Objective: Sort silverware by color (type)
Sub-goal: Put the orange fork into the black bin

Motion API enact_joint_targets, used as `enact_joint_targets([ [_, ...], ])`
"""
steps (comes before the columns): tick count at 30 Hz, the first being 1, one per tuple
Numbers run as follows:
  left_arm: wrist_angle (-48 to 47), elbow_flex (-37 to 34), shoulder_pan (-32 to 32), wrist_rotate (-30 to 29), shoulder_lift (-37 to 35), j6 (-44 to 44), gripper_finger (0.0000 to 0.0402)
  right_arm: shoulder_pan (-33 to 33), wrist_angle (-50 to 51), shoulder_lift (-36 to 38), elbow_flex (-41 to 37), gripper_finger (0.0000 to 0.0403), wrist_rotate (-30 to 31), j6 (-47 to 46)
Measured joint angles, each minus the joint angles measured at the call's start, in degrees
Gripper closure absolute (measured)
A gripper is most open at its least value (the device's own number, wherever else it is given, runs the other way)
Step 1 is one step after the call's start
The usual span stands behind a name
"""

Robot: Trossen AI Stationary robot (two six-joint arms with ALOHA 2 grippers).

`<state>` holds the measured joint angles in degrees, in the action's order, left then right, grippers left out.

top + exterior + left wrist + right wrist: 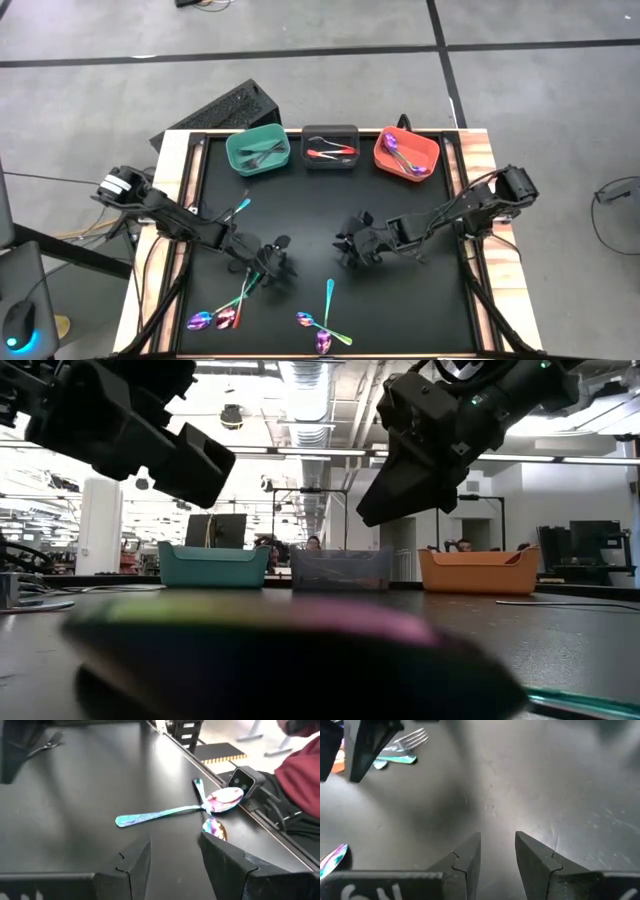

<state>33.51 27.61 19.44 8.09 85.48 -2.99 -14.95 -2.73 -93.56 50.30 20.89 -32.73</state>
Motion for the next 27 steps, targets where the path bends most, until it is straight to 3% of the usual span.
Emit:
enact_joint_targets([
  [9,-0.58,0.03,-1.22,2.15,-0.03,1.08,0.0242,4.68,-0.76,0.00,0.00,0.0264,-2.91,0.19],
  [15,-2.06,0.01,-1.22,-0.20,-0.12,0.97,0.0242,4.40,0.68,0.67,-0.03,0.0264,-3.89,2.56],
  [21,-6.27,0.01,-1.20,-4.59,-3.56,-0.77,0.0242,1.74,12.51,7.30,-0.09,0.0264,2.99,0.36],
  [27,-12.02,-0.01,-1.22,-15.58,-9.32,-3.83,0.0242,-0.36,30.95,13.88,0.02,0.0264,6.08,-8.29],
])
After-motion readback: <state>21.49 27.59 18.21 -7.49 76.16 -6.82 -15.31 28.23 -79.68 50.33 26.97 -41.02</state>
